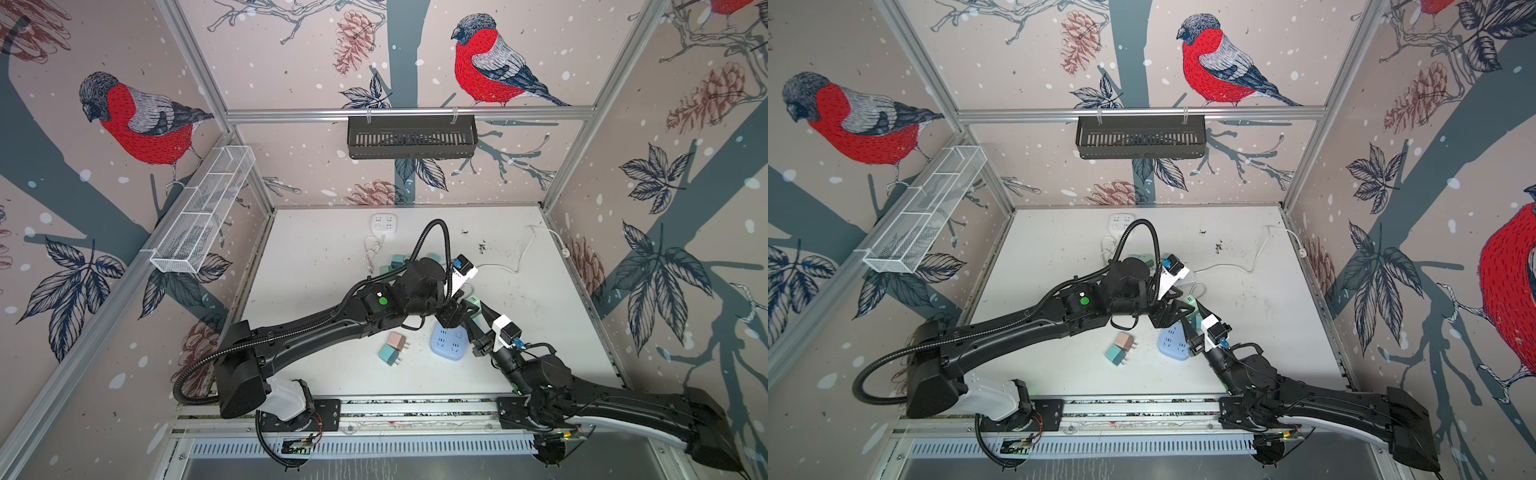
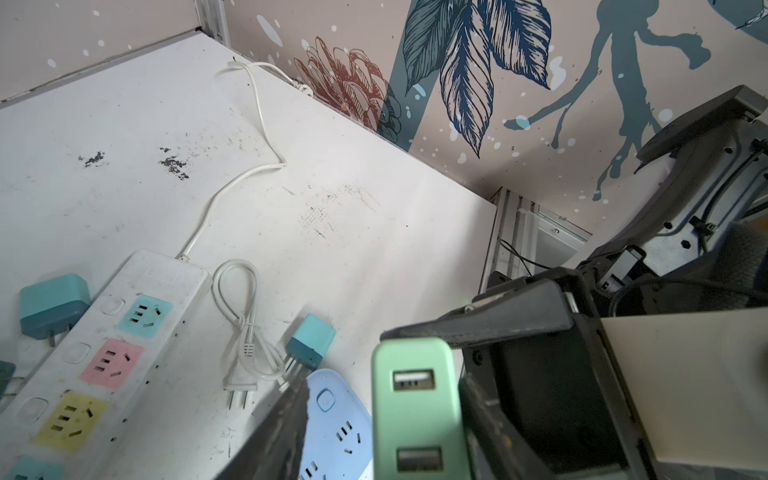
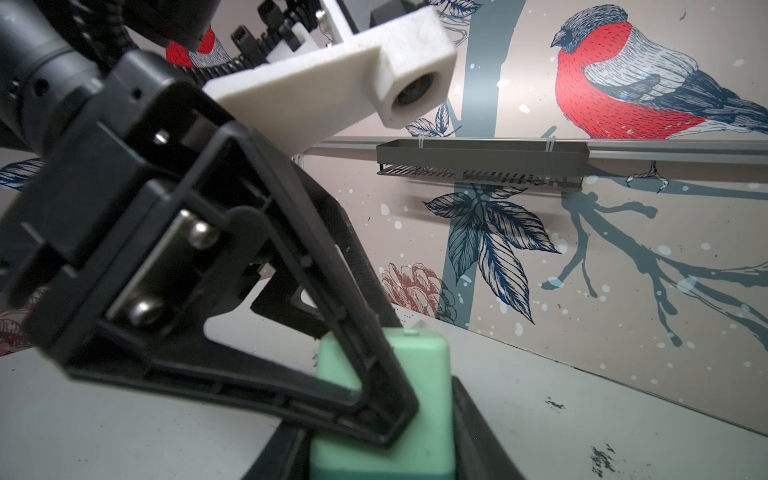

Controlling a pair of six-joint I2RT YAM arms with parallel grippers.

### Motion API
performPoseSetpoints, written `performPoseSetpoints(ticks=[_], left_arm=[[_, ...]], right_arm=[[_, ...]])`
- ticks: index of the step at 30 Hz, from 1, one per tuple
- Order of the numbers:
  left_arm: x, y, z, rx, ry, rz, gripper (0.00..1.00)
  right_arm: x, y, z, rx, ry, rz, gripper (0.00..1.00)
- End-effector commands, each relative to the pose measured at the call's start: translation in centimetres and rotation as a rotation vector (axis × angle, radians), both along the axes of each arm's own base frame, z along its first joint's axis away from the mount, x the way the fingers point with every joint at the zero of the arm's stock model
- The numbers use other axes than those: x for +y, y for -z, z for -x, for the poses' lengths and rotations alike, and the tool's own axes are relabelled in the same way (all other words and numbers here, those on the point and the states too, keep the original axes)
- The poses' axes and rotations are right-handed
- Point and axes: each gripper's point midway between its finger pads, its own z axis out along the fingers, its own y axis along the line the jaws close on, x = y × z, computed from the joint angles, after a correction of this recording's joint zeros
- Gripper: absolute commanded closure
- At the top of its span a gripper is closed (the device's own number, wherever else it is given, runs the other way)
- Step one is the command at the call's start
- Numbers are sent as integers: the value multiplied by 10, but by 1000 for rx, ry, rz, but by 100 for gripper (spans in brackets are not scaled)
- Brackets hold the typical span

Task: Insert the plug
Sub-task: 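Bring the left gripper to the held adapter and grasp it, then open the right gripper and draw it back while the left gripper carries the adapter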

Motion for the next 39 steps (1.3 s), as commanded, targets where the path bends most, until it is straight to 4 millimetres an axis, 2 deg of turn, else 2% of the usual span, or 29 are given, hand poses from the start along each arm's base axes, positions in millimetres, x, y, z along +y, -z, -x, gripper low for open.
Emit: performPoseSetpoints(ticks=[1, 9, 14, 19, 22, 23, 24, 26, 28, 29, 30, 33, 36, 38, 39], left_arm=[[0, 5, 6, -8, 42, -33, 42], [-4, 16, 14, 6, 99, -64, 43], [-7, 21, 14, 9, 112, -83, 51], [-10, 25, 16, 12, 133, -94, 79], [-10, 23, 16, 8, 138, -88, 91], [-10, 23, 16, 6, 136, -88, 94], [-9, 21, 17, 5, 138, -84, 98], [-8, 17, 15, -5, 127, -77, 100], [-1, 8, 5, -23, 65, -79, 100], [4, 4, -1, -31, 30, -79, 100], [12, -1, -10, -40, -11, -64, 100], [40, -15, -35, -36, -90, 29, 100], [80, -28, -58, -76, -182, 115, 100], [106, -39, -68, -179, -277, 132, 100], [116, -35, -69, -226, -306, 121, 100]], right_arm=[[-3, -3, -1, -32, 30, 24, 99], [3, 5, 4, -88, 1, 99, 98], [3, 5, 5, -96, -1, 105, 98], [1, 6, 4, -92, 10, 101, 98], [0, 6, 3, -89, 15, 94, 97], [-1, 6, 3, -89, 15, 92, 94], [-2, 5, 3, -86, 19, 85, 86], [-5, 5, 2, -80, 27, 69, 60], [-11, 4, 0, -75, 42, 44, 35], [-15, 4, -2, -71, 54, 27, 4], [-18, 3, -3, -64, 65, 13, 0], [-25, 3, -7, -49, 69, -22, 0], [-33, 3, -9, -29, 61, -75, 0], [-53, 5, -19, 21, 125, -180, 0], [-63, 7, -24, 44, 163, -224, 0]])
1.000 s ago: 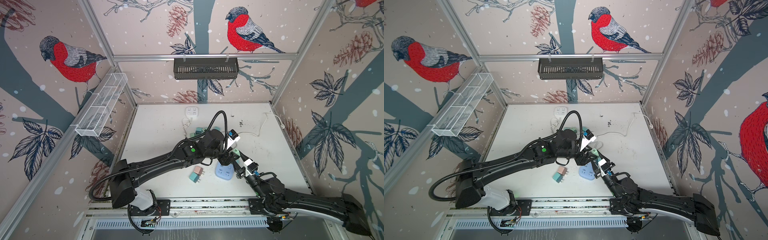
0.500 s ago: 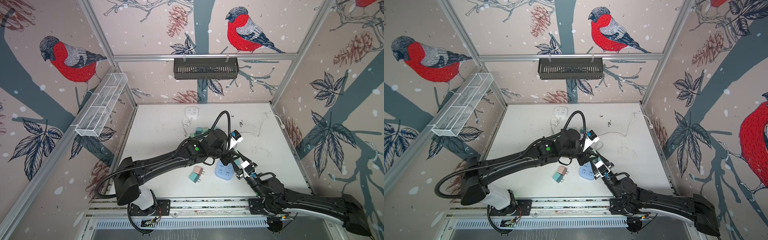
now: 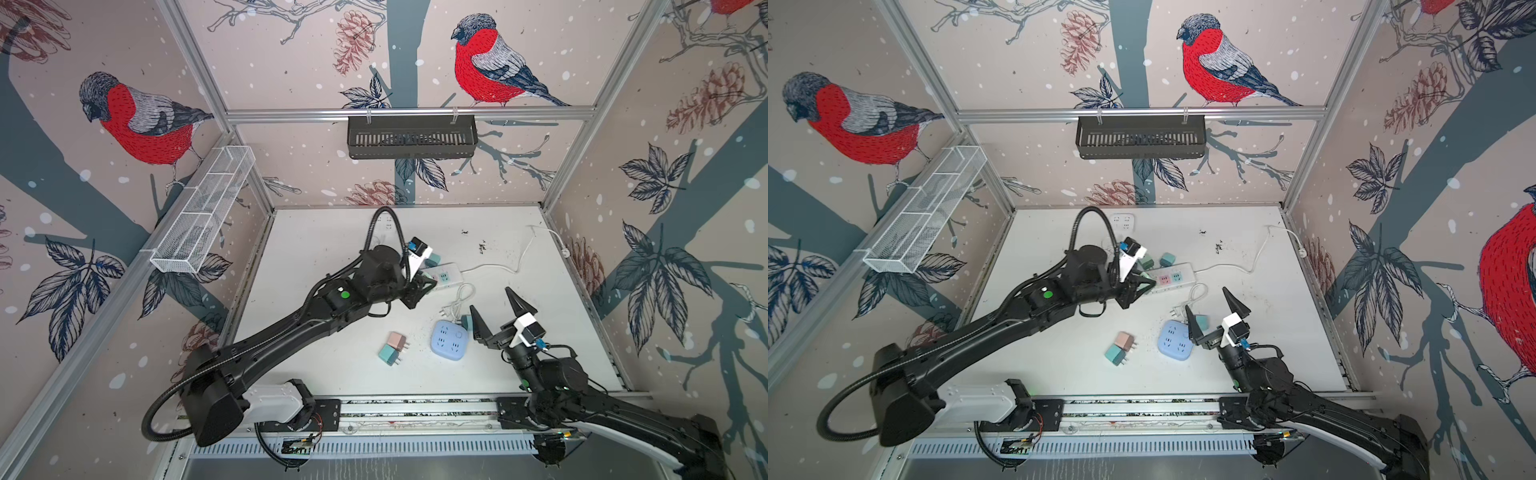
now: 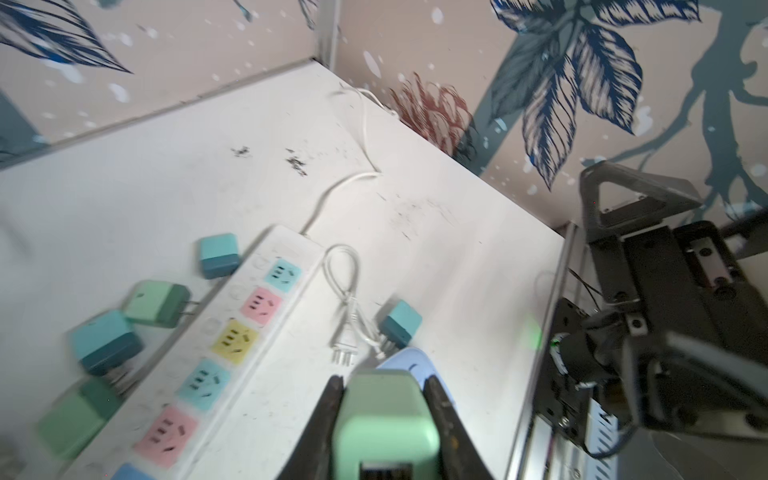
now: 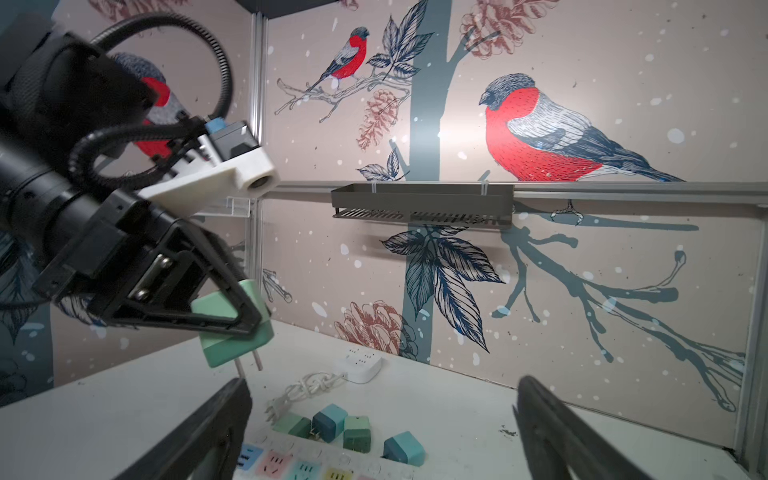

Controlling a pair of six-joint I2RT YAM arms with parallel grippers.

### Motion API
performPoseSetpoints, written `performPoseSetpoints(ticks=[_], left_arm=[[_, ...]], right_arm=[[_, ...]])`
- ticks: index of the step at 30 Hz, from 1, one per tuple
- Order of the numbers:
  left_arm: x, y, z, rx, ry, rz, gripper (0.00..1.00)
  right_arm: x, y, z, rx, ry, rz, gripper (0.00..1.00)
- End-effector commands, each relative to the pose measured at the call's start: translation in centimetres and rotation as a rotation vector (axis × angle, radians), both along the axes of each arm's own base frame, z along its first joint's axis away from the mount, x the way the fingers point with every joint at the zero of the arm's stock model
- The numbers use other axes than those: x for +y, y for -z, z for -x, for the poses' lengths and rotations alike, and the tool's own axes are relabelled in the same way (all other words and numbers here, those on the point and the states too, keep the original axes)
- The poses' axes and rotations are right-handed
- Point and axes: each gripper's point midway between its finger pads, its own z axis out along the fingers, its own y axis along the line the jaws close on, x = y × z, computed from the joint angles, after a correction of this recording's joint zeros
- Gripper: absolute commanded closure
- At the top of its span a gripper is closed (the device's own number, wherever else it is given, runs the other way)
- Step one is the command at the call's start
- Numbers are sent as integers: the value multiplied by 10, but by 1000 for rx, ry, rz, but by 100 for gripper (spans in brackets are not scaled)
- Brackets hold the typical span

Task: Insert the plug
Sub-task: 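Open the right gripper and draw it back while the left gripper carries the adapter, then lower the light-green adapter onto the light-blue socket with the left gripper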

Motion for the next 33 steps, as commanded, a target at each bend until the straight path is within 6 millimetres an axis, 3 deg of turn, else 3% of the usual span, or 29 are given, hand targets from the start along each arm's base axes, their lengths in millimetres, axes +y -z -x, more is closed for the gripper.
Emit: performPoseSetpoints(ticks=[1, 5, 11, 14, 21, 28, 33], left_arm=[[23, -21, -9, -212, -74, 38, 100], [40, -19, 11, -420, -7, 16, 100], [51, -9, 3, -403, -72, -39, 100], [30, 15, 25, -423, 152, -119, 100], [11, 56, 22, -333, 220, -252, 100], [-34, 110, 78, -323, 575, -387, 100], [-52, 142, 88, -303, 684, -493, 100]], right_arm=[[-21, 44, -18, 140, 68, -113, 0], [-57, 62, -38, 235, 198, -246, 0], [-80, 88, -60, 348, 280, -292, 0], [-91, 99, -69, 413, 328, -310, 0], [-95, 104, -82, 434, 360, -263, 0], [-92, 117, -96, 526, 379, -259, 0], [-93, 122, -107, 574, 376, -256, 0]])
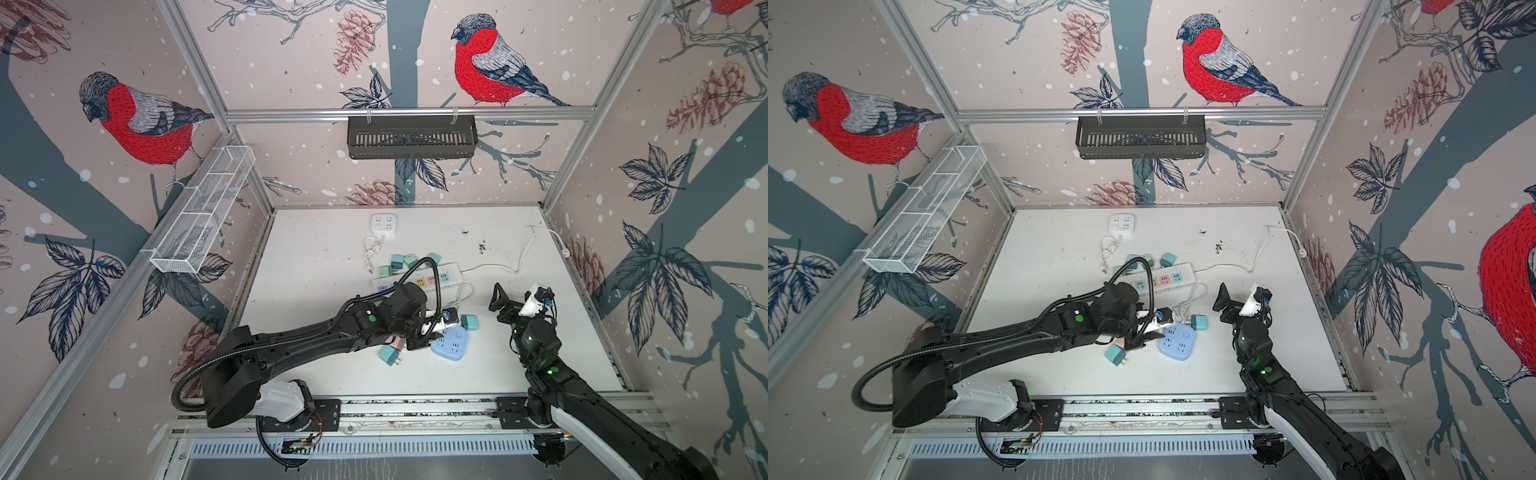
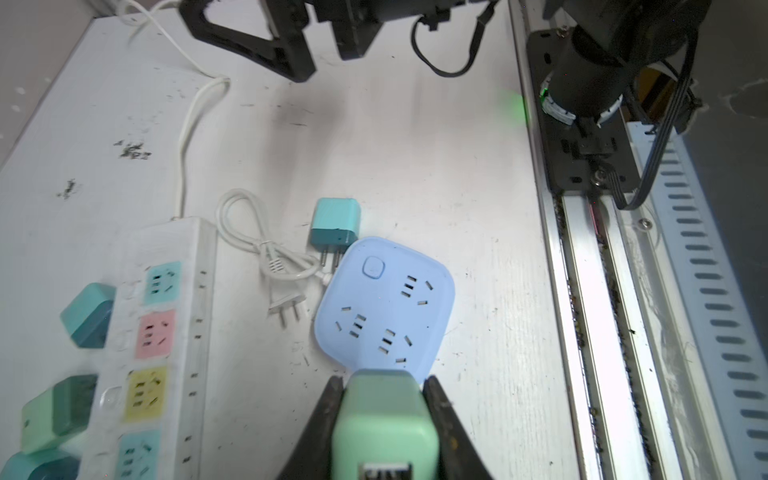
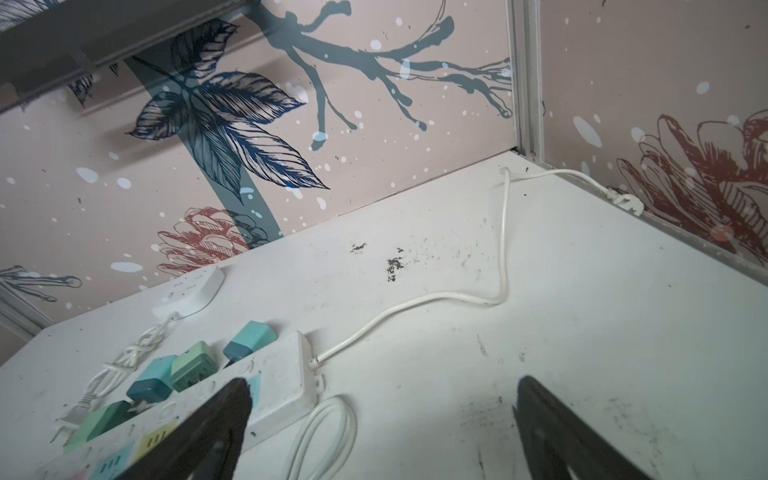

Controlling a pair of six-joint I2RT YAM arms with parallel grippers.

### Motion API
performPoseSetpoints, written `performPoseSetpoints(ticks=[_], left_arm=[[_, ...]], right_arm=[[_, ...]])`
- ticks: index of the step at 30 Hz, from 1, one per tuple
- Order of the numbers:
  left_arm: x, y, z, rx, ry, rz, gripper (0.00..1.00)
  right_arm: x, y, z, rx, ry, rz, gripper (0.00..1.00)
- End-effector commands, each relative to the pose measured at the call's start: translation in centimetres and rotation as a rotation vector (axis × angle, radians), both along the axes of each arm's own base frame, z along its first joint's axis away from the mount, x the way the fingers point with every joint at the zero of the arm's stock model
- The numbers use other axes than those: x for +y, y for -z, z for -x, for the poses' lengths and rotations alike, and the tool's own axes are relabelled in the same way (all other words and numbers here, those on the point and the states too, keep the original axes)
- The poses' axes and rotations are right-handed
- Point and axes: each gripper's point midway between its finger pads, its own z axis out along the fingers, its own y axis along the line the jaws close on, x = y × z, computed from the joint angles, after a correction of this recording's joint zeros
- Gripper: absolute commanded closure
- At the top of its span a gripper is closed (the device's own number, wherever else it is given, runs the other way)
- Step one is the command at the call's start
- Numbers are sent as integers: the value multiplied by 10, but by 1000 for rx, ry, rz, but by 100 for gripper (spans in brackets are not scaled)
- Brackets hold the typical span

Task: Insert the plug
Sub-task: 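Lower the light-green adapter onto the light-blue socket with the left gripper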

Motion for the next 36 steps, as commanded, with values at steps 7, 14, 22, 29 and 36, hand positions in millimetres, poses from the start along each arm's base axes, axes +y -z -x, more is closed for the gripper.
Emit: performPoseSetpoints(ticks=[7, 14, 22, 29, 36], left_arm=[[-29, 35, 9, -30, 169, -104, 100], [-47, 38, 14, -54, 270, -68, 100], [-54, 53, 15, -49, 317, -98, 100], [-63, 52, 13, -77, 359, -77, 100], [-66, 72, 10, -49, 359, -136, 100]], right_arm=[[2, -2, -9, 30, -5, -54, 0], [-5, -3, -9, 21, 8, -76, 0], [-5, 0, -9, 30, 5, -83, 0], [-4, 1, -12, 45, 0, -81, 0], [-6, 1, -12, 43, 7, -86, 0]])
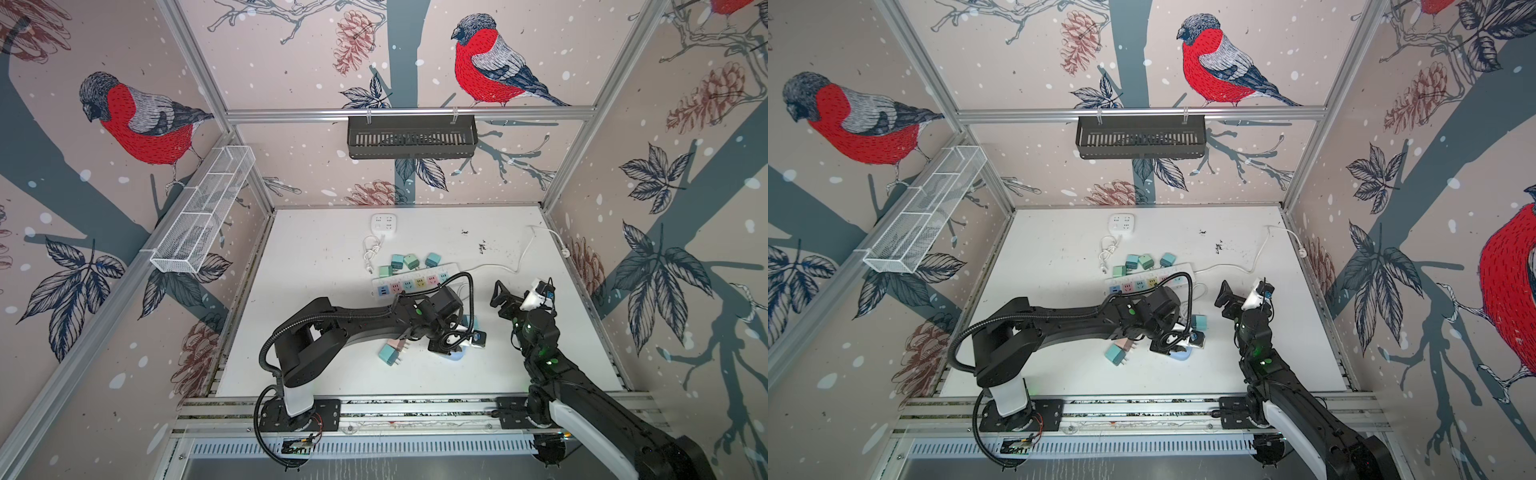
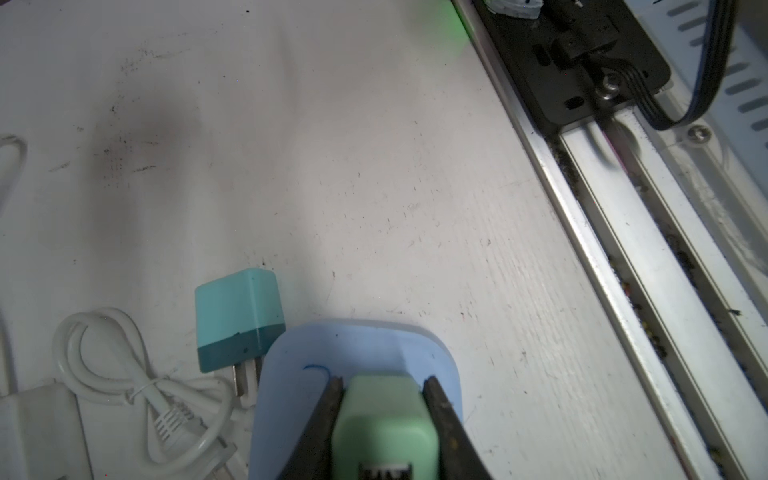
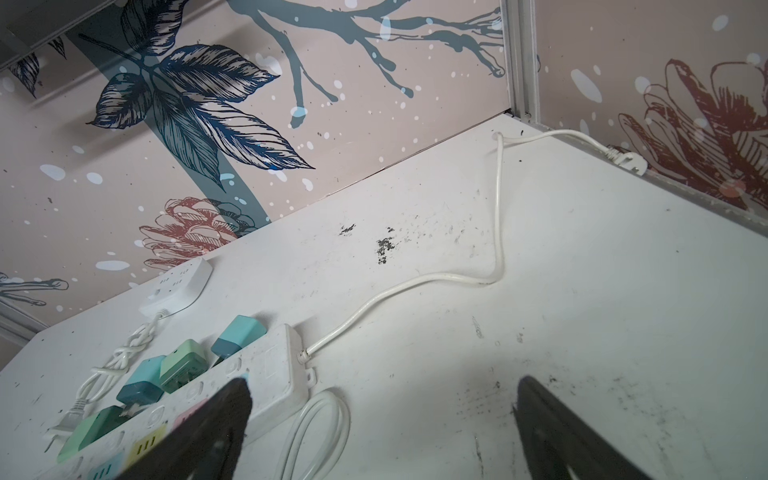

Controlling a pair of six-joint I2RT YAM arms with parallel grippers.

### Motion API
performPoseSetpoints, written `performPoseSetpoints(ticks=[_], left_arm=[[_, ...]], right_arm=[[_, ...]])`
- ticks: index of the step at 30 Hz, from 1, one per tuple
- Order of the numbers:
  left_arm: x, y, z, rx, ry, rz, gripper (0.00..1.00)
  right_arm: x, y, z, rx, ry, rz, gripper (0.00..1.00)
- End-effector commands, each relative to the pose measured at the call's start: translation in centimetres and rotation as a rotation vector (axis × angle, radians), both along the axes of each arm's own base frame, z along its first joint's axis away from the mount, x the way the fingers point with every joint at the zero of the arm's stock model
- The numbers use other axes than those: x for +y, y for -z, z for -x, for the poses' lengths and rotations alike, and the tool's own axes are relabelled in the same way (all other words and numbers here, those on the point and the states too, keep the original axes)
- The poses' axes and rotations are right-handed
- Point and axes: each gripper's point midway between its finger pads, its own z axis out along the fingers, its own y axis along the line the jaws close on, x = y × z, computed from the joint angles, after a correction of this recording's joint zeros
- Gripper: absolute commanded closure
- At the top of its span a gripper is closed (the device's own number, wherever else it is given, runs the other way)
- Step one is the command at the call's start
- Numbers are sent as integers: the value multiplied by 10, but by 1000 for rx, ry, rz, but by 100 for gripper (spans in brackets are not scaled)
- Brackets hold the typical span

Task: Insert the plug
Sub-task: 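Lower the light-green adapter onto the light-blue socket with the left gripper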

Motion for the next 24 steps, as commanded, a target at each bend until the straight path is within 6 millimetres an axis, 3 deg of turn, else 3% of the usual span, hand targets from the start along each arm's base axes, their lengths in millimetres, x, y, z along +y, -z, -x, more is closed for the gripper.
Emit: performPoseSetpoints(ticks=[1, 24], left_arm=[[0, 6, 3, 9, 30, -28, 100], [10, 27, -1, 107, 8, -119, 100]], right_arm=[[0, -7, -1, -26, 0, -20, 0], [-4, -3, -4, -6, 27, -23, 0]])
